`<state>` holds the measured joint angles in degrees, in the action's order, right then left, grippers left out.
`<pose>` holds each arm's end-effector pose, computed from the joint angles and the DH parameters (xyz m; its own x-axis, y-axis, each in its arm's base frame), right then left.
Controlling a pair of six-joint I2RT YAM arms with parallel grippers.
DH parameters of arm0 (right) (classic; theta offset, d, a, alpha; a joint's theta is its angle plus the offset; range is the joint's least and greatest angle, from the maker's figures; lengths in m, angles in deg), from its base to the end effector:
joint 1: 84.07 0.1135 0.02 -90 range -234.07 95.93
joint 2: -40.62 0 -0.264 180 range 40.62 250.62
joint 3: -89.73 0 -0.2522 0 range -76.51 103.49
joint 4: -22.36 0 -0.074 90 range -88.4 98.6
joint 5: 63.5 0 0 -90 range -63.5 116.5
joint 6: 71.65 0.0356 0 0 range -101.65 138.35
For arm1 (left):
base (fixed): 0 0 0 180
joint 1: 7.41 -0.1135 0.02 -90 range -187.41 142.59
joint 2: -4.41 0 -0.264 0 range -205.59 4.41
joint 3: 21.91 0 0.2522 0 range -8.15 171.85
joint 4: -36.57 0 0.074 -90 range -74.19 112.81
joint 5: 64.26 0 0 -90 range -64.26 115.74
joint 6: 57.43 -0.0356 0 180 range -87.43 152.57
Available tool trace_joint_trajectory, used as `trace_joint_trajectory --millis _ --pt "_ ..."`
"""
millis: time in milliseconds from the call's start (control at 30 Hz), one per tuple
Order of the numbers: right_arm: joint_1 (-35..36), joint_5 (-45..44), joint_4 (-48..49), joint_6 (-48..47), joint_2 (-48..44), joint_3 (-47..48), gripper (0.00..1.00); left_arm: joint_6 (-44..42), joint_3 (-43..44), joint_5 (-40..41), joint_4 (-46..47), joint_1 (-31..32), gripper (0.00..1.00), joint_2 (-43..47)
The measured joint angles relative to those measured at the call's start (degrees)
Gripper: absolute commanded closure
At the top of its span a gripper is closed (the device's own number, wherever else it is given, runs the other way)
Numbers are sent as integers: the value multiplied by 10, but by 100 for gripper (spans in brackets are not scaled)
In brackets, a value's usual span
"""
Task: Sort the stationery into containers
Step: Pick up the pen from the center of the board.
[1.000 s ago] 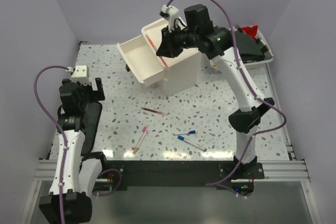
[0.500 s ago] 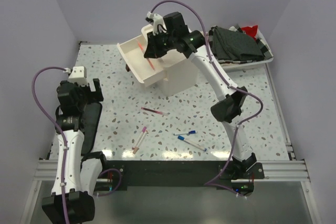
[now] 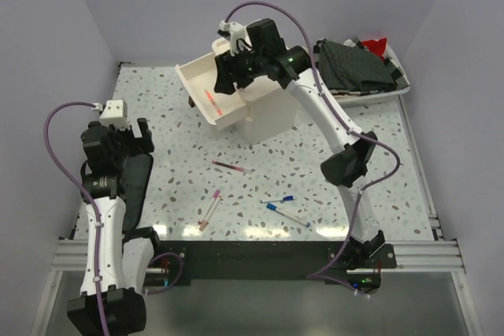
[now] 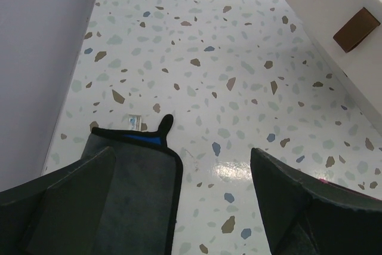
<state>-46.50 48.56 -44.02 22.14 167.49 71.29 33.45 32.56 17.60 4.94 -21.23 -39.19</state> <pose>0.3698 0.3013 0.4120 -0.4696 -0.2839 -0.8360 -0.7891 0.5597 0.2531 0.1747 0.0378 0.3044 -0.3425 -0.0999 -0.9342 -0.1132 0.9915 -0.0645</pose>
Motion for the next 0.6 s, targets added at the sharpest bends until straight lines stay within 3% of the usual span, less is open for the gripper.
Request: trace_joint_trajectory --millis 100,200,367,600 --pt "0 0 -3 -63 -101 -119 46 0 0 -7 6 0 0 2" --pt "0 -1 24 -151 -280 -369 43 0 -2 -13 11 0 1 3" --pt "5 -23 36 -291 -493 -681 45 0 -10 -22 20 0 2 7" --pt "8 -79 78 -426 -530 -863 53 3 -22 -43 19 0 2 9"
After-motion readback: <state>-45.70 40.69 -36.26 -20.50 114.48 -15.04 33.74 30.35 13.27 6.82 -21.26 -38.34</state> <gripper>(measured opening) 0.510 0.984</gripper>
